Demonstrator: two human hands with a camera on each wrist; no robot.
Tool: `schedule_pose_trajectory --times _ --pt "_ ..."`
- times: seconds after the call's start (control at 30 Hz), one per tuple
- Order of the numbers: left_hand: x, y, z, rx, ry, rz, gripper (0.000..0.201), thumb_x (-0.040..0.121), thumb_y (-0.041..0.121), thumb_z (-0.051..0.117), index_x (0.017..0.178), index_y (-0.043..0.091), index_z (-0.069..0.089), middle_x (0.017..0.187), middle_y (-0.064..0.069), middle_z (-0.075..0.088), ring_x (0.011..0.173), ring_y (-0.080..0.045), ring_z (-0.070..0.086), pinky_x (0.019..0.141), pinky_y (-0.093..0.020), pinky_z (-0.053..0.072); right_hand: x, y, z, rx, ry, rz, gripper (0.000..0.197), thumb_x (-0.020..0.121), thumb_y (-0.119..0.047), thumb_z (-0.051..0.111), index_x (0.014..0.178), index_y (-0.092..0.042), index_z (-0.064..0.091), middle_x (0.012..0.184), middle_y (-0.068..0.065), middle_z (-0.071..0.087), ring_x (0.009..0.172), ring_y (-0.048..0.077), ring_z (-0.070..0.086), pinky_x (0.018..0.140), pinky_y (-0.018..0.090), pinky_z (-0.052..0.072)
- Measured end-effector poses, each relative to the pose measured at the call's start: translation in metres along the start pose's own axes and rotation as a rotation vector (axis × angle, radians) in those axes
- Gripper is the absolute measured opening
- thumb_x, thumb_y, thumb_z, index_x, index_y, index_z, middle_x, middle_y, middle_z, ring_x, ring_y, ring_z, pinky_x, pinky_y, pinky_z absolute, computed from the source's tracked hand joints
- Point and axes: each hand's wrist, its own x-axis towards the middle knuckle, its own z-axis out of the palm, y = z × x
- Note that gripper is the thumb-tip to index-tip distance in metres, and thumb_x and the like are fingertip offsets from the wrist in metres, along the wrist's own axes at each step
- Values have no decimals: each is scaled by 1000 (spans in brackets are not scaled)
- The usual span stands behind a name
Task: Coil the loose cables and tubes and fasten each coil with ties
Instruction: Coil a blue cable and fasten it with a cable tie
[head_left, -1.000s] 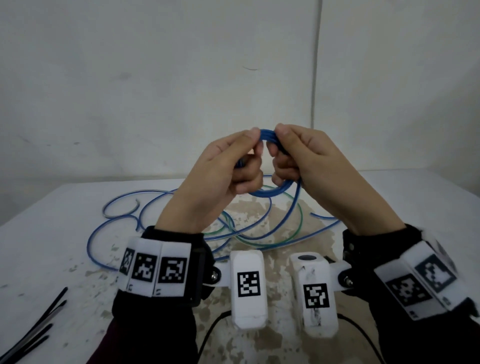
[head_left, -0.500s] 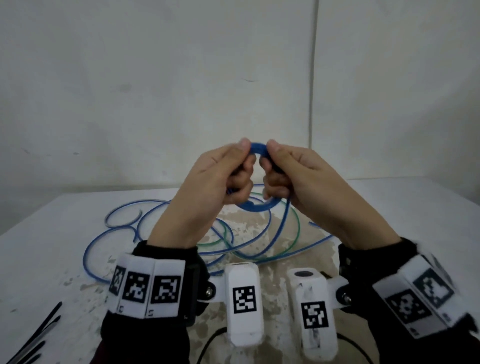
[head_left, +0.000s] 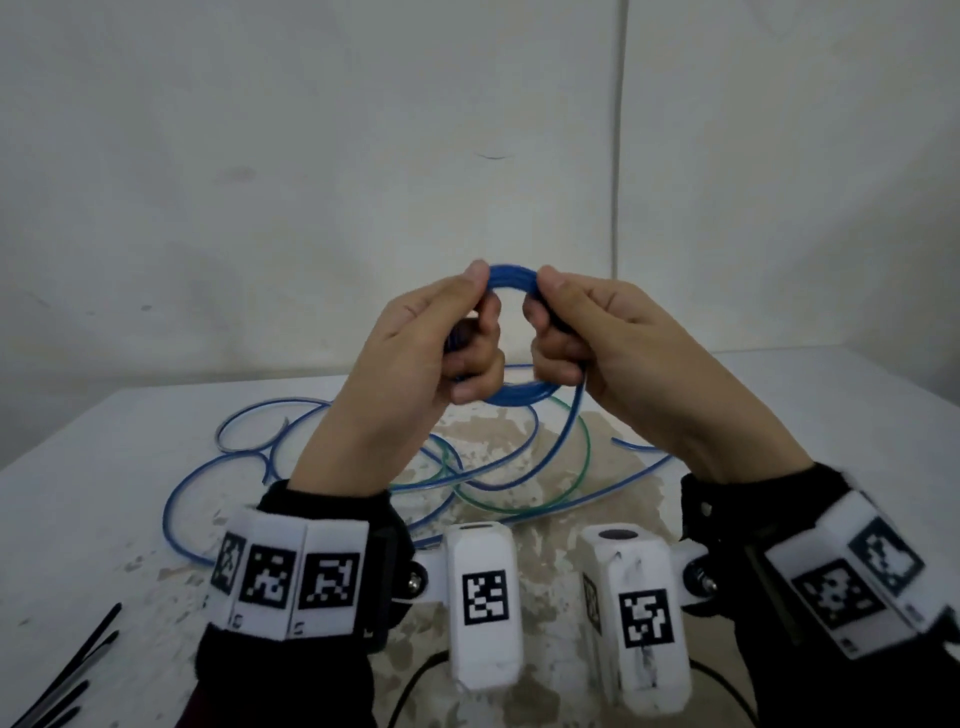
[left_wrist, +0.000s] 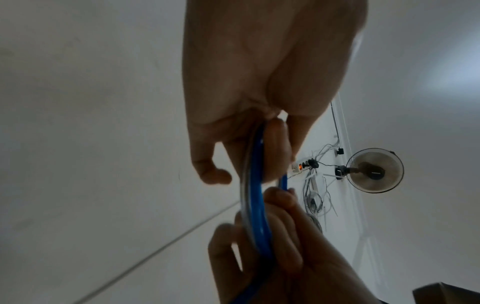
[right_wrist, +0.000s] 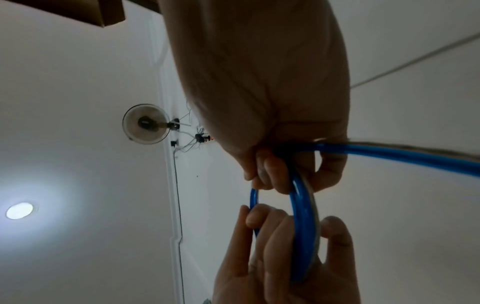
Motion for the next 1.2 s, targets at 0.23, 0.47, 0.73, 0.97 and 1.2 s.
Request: schedule_pose_trajectory --times 0.23,0.47,0.73,0.97,1.2 --pt "-9 6 -12 154 -152 -101 32 91 28 42 69 5 46 46 7 24 39 -13 23 44 -19 26 -2 0 3 -95 -92 60 37 103 -24 34 69 -10 44 51 -8 22 47 8 18 44 15 22" --pt "-1 3 -2 54 48 101 33 100 21 37 71 8 43 50 6 19 42 -8 14 40 -16 21 3 6 4 104 -14 -21 36 103 -23 31 80 -9 54 55 -3 40 56 13 47 67 23 45" --pt "-1 2 2 11 25 126 32 100 23 39 70 11 40 49 8 23 41 -7 15 41 -18 17 3 5 7 38 -10 -90 35 103 -24 31 81 -9 53 56 -1 42 55 13 48 64 22 45" --pt "-2 1 -5 -6 -78 -86 36 89 38 42 63 13 44 45 6 17 37 -10 19 50 -29 14 1 2 9 66 -26 -24 37 103 -26 32 72 -11 43 50 -9 26 47 9 25 48 18 28" --pt "0 0 2 -31 124 121 37 99 31 36 69 10 43 48 7 20 42 -9 15 43 -21 16 4 6 2 141 -34 -36 38 103 -25 30 84 -9 59 59 -2 54 63 15 56 73 27 49"
